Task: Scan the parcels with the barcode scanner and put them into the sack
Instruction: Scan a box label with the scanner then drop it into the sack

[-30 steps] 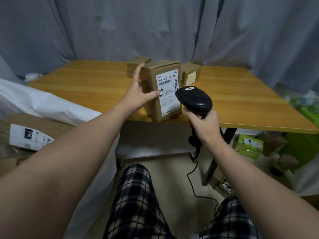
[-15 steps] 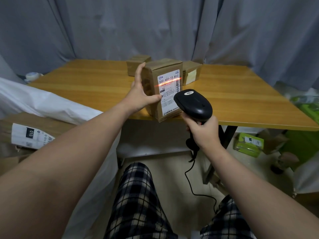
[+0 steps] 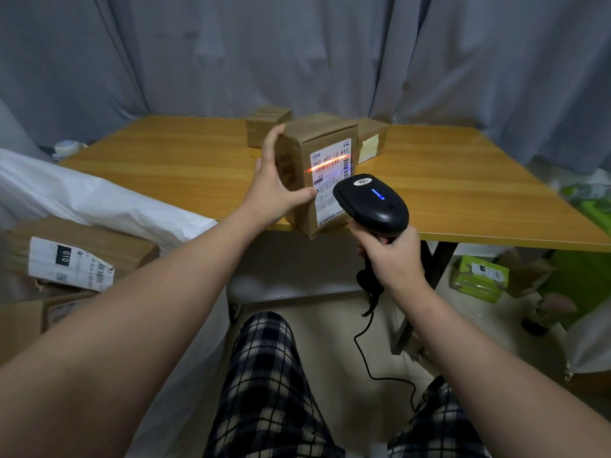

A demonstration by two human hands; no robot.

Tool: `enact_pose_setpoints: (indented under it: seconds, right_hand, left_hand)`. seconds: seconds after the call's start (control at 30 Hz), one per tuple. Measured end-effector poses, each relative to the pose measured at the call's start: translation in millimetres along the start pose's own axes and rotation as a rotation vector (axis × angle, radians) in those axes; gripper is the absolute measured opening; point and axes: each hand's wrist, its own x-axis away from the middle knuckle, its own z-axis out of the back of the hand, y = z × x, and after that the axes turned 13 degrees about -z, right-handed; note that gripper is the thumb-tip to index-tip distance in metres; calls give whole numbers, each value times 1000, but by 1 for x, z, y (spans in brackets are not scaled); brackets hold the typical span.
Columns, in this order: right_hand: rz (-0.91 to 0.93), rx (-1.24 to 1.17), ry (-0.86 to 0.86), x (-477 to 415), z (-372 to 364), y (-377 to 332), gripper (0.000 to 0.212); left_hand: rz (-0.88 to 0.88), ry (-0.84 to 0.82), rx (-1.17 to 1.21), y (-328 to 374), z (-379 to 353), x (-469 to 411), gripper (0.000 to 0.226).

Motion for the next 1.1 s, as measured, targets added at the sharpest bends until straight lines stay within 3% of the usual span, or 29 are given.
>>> enact_pose_setpoints:
  seconds: [0.13, 0.33, 0.43, 0.53, 0.63, 0.8, 0.93, 1.1]
  right_hand:
    - [28, -21, -80, 3, -8, -14, 13]
    - [30, -48, -202, 10, -58, -26, 15]
    - [-102, -88, -234, 13, -96, -24, 21]
    - [-199, 31, -258, 13, -131, -22, 19]
    - [-253, 133, -309, 13, -158, -21, 14]
    - [-383, 342, -362, 14, -186, -9, 43]
    - [-423, 440, -308, 16, -186, -1, 39]
    - [-346, 371, -224, 8, -175, -13, 40]
  left_hand:
    - [-52, 122, 149, 0, 10, 25, 104]
    - [-54, 285, 116, 4, 60, 77, 104]
    - [-28, 401, 108, 9, 101, 98, 102]
    - [29, 490, 13, 6, 148, 109, 101]
    - [145, 315, -272, -3, 184, 118, 105]
    - [253, -221, -836, -19, 204, 144, 94]
    - [487, -375, -946, -30, 225, 147, 89]
    - [504, -711, -1286, -25, 224, 130, 91]
